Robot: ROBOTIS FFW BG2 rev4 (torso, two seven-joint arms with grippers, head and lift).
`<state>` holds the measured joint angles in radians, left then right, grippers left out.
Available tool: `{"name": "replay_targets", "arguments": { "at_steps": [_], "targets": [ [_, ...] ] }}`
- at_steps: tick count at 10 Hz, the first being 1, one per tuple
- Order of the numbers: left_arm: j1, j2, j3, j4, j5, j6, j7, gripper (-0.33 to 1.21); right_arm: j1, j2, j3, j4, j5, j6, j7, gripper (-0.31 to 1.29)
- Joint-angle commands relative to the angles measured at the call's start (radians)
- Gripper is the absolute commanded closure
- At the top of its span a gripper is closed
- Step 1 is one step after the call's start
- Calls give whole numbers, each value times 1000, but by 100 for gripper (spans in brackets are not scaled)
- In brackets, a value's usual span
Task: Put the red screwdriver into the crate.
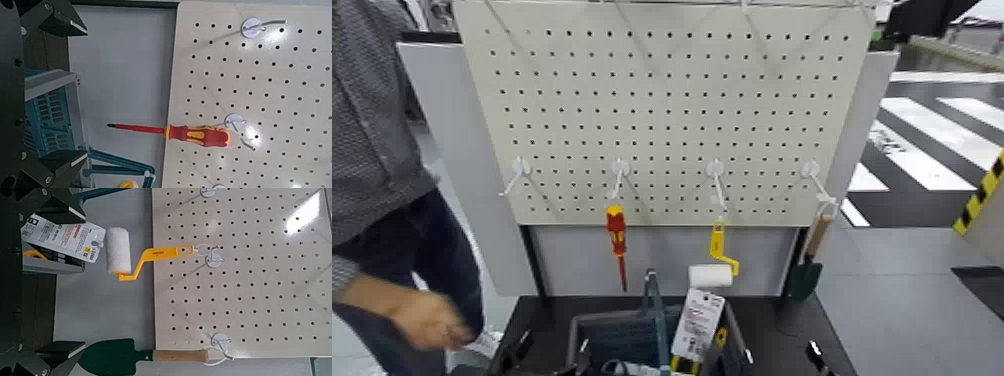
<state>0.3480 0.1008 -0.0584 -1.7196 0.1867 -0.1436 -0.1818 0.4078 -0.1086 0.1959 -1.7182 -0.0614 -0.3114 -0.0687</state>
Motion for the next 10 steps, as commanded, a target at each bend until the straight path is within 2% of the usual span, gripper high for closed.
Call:
{"name": "replay_targets", "arguments": {
  "at_steps": [1, 4, 7, 10],
  "targets": [
    [-9, 8, -4, 0, 3, 19, -8, 19, -3, 0, 0, 3, 0, 0, 3, 17],
    [-30, 23, -1, 3, 30, 58, -44, 19, -4, 0, 2, 6, -2, 0, 4, 17],
    [-132, 83, -12, 41, 106, 104, -163, 19, -4, 0, 2, 9, -3, 0, 3, 17],
    [-215, 122, 8, 63, 131, 136, -231, 21, -4, 3, 2, 8, -2, 0, 3, 17]
  ]
}}
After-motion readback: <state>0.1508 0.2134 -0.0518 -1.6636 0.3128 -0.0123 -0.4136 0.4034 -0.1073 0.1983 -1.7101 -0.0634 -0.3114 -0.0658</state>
